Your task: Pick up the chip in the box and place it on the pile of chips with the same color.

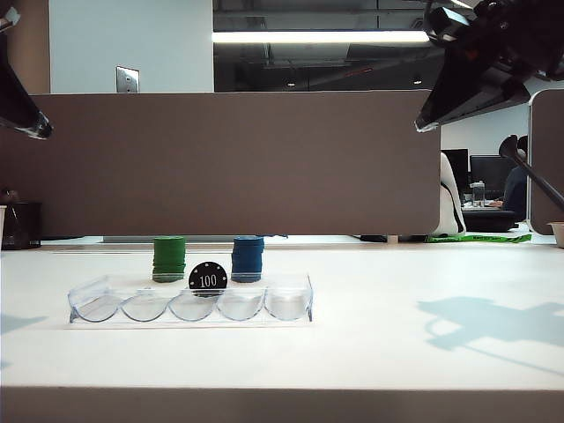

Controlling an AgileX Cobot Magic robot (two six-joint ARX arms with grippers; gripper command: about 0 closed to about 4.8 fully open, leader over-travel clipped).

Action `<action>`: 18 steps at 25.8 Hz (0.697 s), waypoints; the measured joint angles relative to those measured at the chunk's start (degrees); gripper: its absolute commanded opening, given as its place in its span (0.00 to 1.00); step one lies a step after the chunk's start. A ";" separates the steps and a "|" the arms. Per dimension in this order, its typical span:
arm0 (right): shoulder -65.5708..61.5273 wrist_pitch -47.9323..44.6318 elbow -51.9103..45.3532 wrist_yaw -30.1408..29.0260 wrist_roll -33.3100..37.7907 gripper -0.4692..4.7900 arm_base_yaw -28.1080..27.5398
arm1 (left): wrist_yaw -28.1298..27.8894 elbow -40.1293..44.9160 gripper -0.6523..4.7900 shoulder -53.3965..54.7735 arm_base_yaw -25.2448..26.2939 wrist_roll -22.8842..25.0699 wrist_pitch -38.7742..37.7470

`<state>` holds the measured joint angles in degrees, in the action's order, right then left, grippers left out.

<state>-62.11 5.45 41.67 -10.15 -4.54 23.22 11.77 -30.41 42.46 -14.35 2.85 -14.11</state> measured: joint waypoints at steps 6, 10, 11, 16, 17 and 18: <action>0.00 0.00 0.00 2.21 0.02 0.08 0.00 | 0.00 0.00 0.11 0.00 0.00 0.00 0.00; 0.00 0.00 0.00 2.86 0.02 0.08 0.00 | 0.00 0.00 0.11 0.00 0.00 0.00 0.00; 0.00 0.00 0.00 2.86 0.02 0.08 0.00 | 0.00 0.00 0.11 0.00 0.00 0.00 0.00; 0.00 0.00 0.00 2.91 0.00 0.08 -0.02 | -0.02 0.00 0.11 0.00 0.00 0.11 0.00; 0.00 0.00 0.00 3.78 0.00 0.08 0.00 | -0.02 0.00 0.11 0.00 0.00 0.11 0.00; 0.00 0.00 0.00 4.70 -0.07 0.08 0.00 | -0.02 0.00 0.11 0.00 0.02 0.11 0.00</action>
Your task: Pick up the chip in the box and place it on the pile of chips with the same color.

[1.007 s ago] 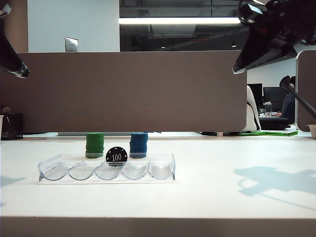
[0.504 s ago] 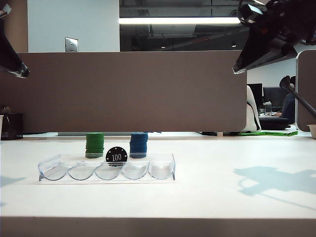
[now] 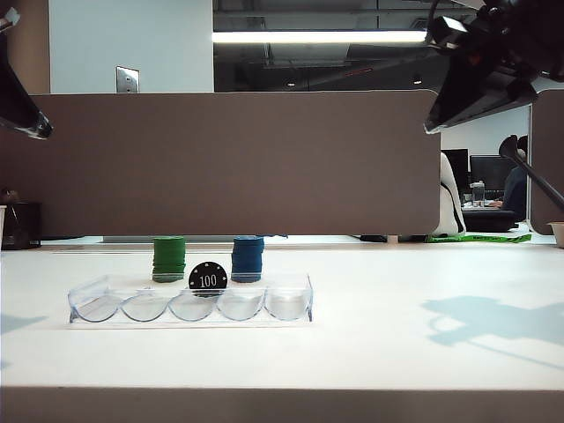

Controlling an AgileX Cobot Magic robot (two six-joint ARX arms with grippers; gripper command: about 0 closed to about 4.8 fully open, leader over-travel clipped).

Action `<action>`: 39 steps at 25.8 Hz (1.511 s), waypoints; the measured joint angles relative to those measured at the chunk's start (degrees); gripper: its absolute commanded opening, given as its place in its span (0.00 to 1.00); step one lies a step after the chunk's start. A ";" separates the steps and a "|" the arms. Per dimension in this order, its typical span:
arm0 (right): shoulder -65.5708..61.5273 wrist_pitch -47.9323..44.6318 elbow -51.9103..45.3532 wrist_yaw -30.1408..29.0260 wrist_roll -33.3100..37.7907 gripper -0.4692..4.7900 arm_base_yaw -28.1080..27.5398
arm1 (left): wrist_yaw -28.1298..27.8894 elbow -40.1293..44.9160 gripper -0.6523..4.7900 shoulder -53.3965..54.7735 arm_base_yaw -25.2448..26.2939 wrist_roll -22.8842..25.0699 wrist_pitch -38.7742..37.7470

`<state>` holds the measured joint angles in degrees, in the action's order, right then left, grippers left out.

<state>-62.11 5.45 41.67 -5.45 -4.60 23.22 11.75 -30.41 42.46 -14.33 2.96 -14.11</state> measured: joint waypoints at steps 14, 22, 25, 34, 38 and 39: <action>2.67 3.34 -0.02 2.34 -2.99 0.08 -7.72 | -3.08 0.00 0.11 -0.24 0.07 5.18 0.13; 9.70 3.67 0.00 -2.36 -3.02 0.08 -16.57 | -6.40 0.02 0.11 -4.28 1.81 5.11 4.79; 12.94 5.73 0.00 -5.81 -4.28 0.08 -23.21 | -6.25 0.04 0.11 -6.86 5.18 4.92 4.31; 20.85 8.61 -2.89 -15.78 -4.85 0.08 -34.03 | -4.31 0.22 0.11 -16.55 8.72 2.60 1.16; 27.54 7.04 -8.50 -13.25 -3.76 0.08 -34.12 | -6.45 0.26 0.11 -21.29 8.74 2.12 -1.16; 29.38 6.01 -10.10 -12.44 -2.75 0.08 -34.12 | -6.86 0.26 0.11 -22.67 8.74 1.49 -1.88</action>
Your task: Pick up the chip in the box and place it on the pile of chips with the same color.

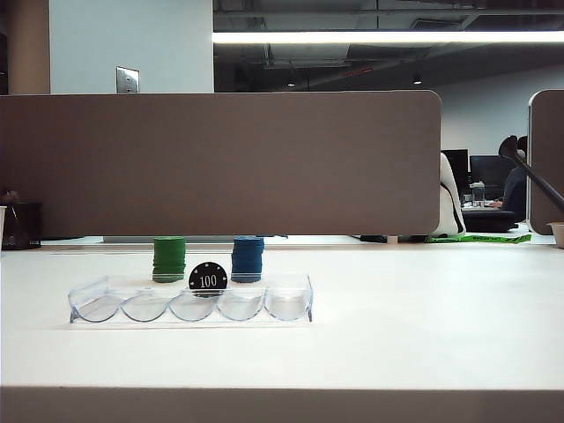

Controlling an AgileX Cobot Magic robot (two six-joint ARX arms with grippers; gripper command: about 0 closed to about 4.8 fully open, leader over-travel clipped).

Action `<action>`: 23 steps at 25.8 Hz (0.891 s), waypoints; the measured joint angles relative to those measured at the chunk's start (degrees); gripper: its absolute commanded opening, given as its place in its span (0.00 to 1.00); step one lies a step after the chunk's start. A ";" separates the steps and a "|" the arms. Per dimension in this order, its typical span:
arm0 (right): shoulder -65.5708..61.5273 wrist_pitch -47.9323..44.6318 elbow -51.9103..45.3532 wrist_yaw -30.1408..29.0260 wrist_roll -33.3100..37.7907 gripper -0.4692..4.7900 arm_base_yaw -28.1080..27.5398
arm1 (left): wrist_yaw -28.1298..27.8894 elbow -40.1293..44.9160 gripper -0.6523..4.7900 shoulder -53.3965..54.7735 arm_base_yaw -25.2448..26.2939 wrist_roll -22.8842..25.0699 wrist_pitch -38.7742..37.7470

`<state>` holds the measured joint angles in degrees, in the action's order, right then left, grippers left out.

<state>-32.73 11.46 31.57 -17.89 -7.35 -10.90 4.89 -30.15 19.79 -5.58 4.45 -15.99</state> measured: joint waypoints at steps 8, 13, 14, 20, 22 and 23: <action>14.47 -7.76 -11.43 0.87 2.91 0.08 0.17 | -0.02 4.50 0.11 -8.81 0.00 -2.62 -1.16; 23.19 -8.63 -15.54 1.68 5.03 0.08 0.15 | 0.09 9.49 0.11 -14.51 -0.17 -5.88 -1.46; 25.31 -8.57 -16.39 2.10 5.29 0.08 0.17 | 0.07 10.54 0.11 -16.11 -0.17 -6.08 -1.49; 28.68 -8.63 -17.40 2.34 7.39 0.08 0.17 | 0.22 11.69 0.11 -19.67 -0.17 -6.49 -1.62; 28.83 -8.61 -17.42 2.34 8.28 0.08 0.33 | 0.50 11.72 0.11 -19.58 -0.17 -6.54 -1.22; 28.83 -8.61 -17.51 2.51 8.50 0.08 0.72 | 1.01 11.85 0.11 -19.58 -0.20 -6.58 -1.25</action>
<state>-3.90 2.85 14.06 -15.38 1.15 -10.17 5.89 -18.31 0.21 -5.78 -2.13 -17.23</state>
